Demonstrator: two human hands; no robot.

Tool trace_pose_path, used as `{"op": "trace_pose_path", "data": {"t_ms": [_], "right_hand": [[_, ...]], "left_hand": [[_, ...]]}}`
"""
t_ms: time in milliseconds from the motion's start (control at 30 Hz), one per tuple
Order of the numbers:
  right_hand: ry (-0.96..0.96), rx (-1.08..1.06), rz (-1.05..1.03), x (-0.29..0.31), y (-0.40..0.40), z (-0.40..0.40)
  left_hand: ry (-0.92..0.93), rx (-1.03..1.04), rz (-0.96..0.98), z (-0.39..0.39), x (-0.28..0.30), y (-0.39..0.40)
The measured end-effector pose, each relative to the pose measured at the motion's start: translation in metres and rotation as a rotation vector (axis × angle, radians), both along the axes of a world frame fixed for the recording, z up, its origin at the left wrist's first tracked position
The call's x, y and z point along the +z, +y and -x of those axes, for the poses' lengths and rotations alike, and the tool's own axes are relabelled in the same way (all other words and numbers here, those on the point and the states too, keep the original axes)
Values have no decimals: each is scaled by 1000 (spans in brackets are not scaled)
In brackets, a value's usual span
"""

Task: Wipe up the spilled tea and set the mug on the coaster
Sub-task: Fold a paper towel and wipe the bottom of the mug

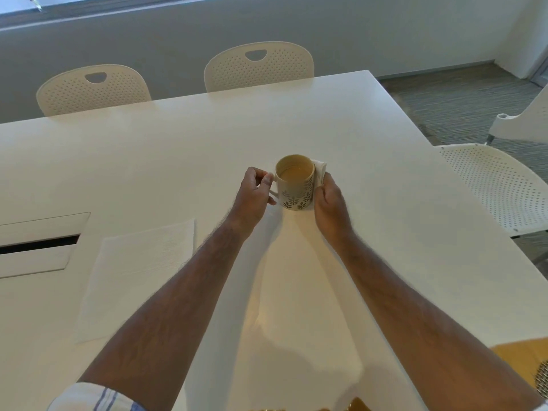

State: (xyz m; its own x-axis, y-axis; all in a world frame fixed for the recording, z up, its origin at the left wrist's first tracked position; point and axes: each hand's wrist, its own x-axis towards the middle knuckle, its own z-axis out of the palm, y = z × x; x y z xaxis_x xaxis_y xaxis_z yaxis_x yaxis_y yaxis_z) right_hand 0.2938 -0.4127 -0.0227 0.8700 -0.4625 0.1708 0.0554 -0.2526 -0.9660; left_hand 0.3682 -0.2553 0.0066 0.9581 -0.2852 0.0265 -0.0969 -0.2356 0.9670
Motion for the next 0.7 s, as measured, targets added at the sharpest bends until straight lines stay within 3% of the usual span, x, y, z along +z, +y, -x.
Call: {"op": "trace_pose_path", "data": {"t_ms": [533,700], "right_hand": [[-6,-79,129,-6,50,46],[-146,-231,87,13,32,42]], "left_hand": [[14,-181,-68,-10,4,8],[34,-192,-43,-10,7,9]]}}
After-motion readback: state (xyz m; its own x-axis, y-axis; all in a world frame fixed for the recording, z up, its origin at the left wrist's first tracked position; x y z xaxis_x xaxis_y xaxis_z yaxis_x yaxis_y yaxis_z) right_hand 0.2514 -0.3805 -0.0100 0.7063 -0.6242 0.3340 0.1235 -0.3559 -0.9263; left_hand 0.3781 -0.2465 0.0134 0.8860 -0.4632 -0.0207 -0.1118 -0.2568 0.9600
